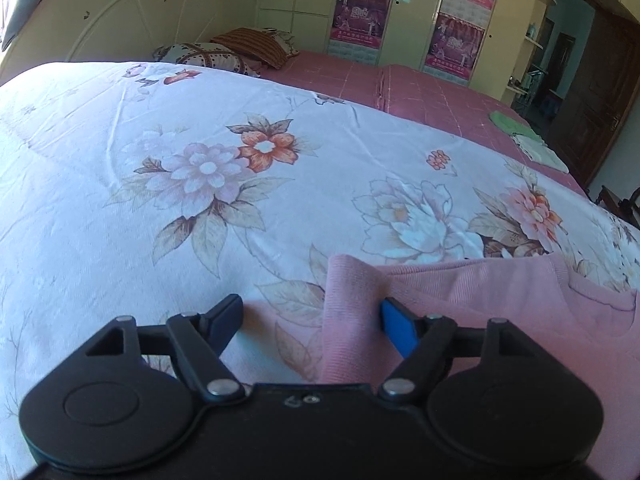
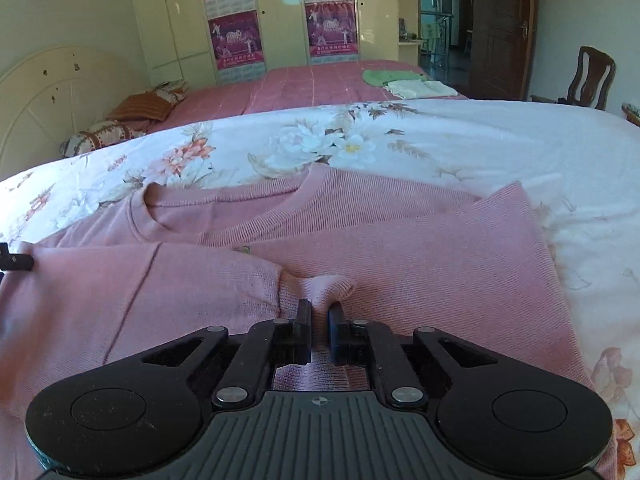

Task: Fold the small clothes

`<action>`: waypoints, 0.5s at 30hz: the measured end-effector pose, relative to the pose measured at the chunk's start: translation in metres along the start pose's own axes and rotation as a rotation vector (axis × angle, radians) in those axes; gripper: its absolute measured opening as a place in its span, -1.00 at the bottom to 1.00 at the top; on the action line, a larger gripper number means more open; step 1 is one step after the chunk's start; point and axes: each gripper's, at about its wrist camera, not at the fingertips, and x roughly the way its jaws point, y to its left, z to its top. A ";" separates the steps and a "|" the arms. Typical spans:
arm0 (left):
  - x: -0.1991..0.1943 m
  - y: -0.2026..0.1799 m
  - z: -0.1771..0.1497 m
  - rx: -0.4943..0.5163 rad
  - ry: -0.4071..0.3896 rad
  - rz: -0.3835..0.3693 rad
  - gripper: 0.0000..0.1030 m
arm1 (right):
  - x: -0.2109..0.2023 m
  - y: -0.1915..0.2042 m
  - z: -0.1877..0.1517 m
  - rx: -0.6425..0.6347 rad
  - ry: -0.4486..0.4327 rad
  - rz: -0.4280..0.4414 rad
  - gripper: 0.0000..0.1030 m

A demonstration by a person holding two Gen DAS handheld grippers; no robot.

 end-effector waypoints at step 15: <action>-0.083 -0.009 -0.052 0.120 -0.033 -0.083 0.44 | -0.055 -0.041 -0.011 0.233 0.029 0.118 0.30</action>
